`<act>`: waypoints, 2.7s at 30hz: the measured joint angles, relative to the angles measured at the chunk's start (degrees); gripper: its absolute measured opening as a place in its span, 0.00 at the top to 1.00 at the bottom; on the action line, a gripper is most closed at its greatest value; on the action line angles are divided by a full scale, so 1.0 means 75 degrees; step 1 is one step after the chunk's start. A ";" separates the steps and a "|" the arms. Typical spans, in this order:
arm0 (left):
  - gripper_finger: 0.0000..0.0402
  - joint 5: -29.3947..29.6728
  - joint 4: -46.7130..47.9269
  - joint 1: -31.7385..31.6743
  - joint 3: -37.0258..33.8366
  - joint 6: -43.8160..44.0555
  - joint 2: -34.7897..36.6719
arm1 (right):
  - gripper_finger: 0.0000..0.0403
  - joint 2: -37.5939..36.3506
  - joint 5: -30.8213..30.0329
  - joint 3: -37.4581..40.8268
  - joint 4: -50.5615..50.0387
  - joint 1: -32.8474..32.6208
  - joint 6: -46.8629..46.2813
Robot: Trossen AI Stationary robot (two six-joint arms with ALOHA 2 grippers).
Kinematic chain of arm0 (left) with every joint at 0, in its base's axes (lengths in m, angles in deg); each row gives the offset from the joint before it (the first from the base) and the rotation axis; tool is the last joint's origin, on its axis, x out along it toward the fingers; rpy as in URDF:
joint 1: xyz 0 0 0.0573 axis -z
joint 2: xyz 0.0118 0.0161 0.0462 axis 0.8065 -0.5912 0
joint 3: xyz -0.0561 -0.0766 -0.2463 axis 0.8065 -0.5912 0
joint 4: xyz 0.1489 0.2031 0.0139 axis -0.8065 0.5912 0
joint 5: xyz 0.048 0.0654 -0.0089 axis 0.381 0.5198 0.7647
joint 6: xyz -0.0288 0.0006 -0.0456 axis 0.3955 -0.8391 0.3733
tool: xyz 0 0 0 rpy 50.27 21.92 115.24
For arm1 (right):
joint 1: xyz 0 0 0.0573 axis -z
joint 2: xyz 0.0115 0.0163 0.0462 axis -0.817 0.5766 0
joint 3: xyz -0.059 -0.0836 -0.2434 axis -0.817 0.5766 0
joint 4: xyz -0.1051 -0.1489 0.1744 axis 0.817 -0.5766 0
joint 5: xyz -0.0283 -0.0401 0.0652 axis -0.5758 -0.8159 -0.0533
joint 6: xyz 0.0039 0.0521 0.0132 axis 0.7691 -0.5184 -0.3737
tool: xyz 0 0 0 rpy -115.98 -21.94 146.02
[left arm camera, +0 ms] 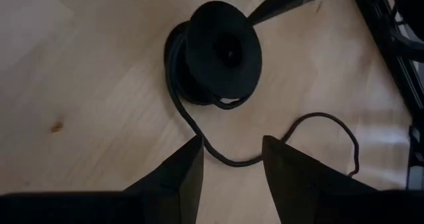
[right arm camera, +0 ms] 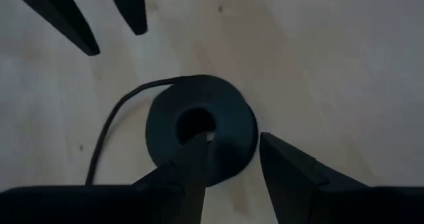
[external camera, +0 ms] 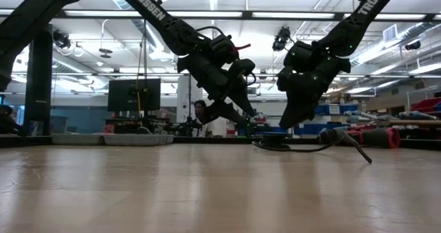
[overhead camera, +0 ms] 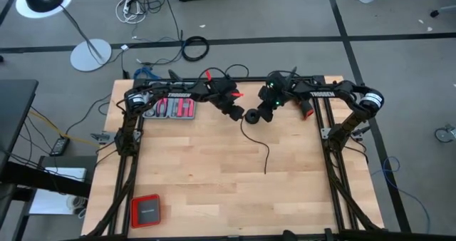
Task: Coil cords
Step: Coil the black wire on the spool
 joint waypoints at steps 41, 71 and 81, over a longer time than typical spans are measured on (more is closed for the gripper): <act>0.61 -0.0201 0.1058 0.0763 0.0000 0.0151 0.0000 | 0.68 0.0298 0.1036 0.0000 -0.0023 -0.1055 0.0180; 0.61 -0.0233 0.0257 0.0940 0.0015 0.0610 -0.0578 | 0.68 0.0376 0.2901 0.0597 0.0932 -0.0819 -0.1582; 0.61 -0.0228 -0.0071 0.0897 0.0006 0.0949 -0.0595 | 0.68 0.0388 0.2796 0.0597 0.0846 -0.0986 -0.1334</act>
